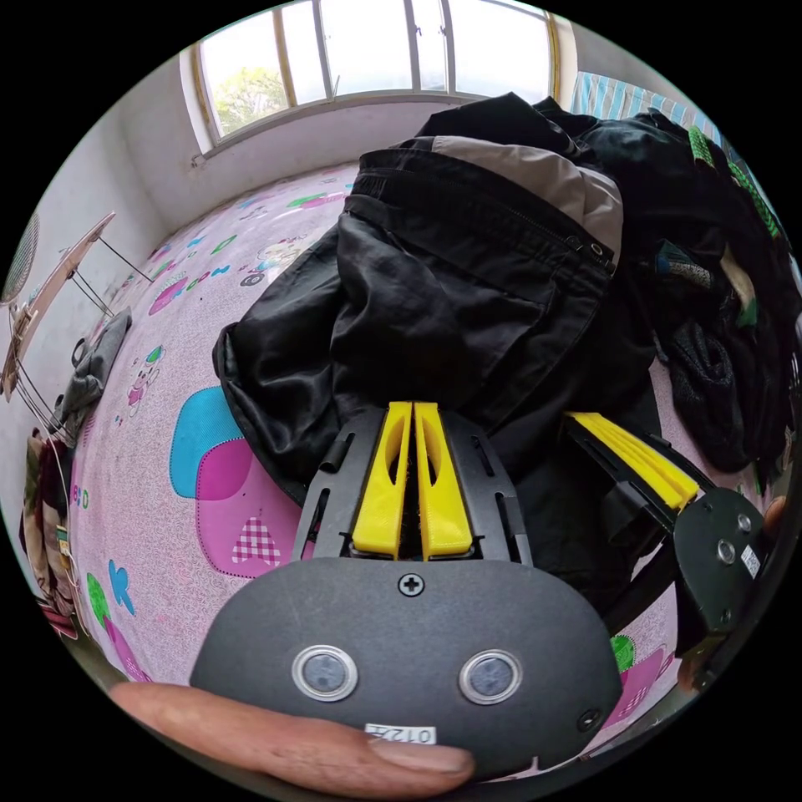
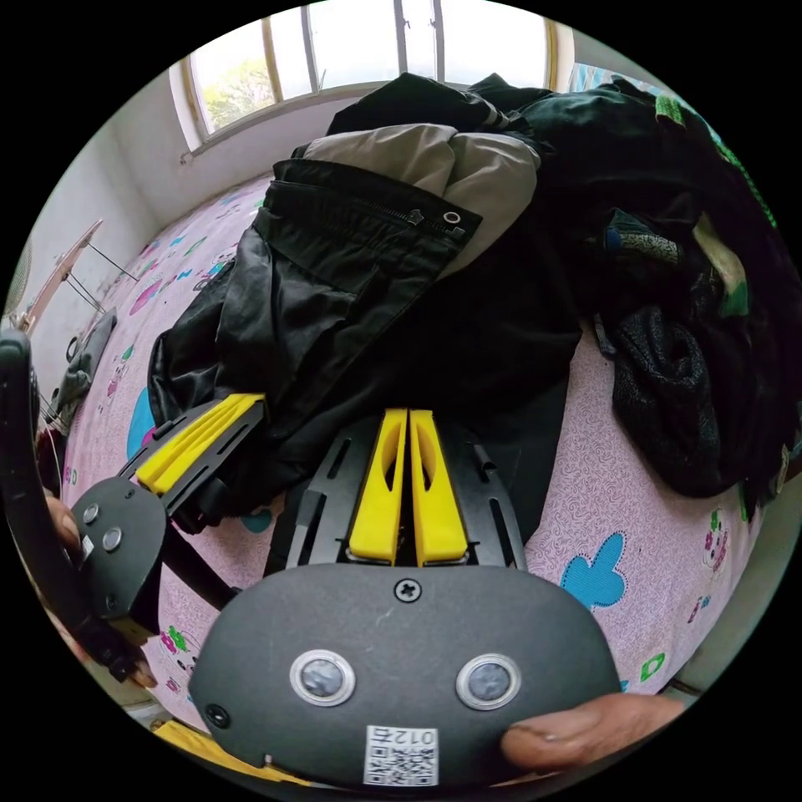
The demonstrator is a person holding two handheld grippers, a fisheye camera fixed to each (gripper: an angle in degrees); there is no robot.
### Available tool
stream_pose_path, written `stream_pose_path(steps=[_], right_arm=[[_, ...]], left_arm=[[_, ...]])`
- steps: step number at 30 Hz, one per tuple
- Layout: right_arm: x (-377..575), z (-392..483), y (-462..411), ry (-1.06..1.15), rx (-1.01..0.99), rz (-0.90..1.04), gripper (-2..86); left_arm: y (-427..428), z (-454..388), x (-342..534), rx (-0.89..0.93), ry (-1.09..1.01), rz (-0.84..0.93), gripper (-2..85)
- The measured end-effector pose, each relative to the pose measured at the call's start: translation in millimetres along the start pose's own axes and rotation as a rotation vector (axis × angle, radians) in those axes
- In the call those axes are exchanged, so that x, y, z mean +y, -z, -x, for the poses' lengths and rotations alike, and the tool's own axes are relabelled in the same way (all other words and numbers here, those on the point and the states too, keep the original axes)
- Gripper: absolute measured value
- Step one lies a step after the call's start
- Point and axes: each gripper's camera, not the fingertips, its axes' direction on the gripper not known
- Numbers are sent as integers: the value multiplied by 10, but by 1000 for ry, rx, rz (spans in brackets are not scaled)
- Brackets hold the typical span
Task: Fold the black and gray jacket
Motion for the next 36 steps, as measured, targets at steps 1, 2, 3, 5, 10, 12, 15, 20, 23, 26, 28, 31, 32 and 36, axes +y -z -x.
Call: stream_pose_path(steps=[1,2,3,5,10,12,15,20,23,26,28,31,32,36], right_arm=[[0,4,1,1,2,0,6],[0,18,2,4,10,0,6],[1,37,3,10,20,0,6],[2,64,4,17,34,0,6],[5,89,8,22,43,0,8],[7,93,10,22,42,0,8],[9,100,11,22,44,0,9],[13,109,11,22,44,0,8],[16,118,10,24,47,1,8],[19,121,8,24,46,1,7],[21,120,7,23,44,1,7],[23,120,4,23,42,2,7],[24,121,2,23,43,2,7],[29,131,-4,25,47,2,7]], left_arm=[[0,-2,2,-1,0,1,3],[0,-3,4,-2,-1,1,3],[1,-7,7,-4,-2,0,3],[0,-10,11,-6,-2,0,3],[2,-31,25,-17,-7,-1,3],[2,-30,30,-16,-6,-1,2],[0,-24,37,-11,-3,-1,2],[0,-27,49,-11,-3,-2,2],[-2,-30,54,-11,-2,-1,2],[-4,-39,58,-14,-4,0,2],[-5,-51,61,-19,-7,1,2],[-6,-58,65,-21,-8,1,2],[-6,-59,66,-21,-8,1,2],[-8,-58,73,-17,-5,0,2]])
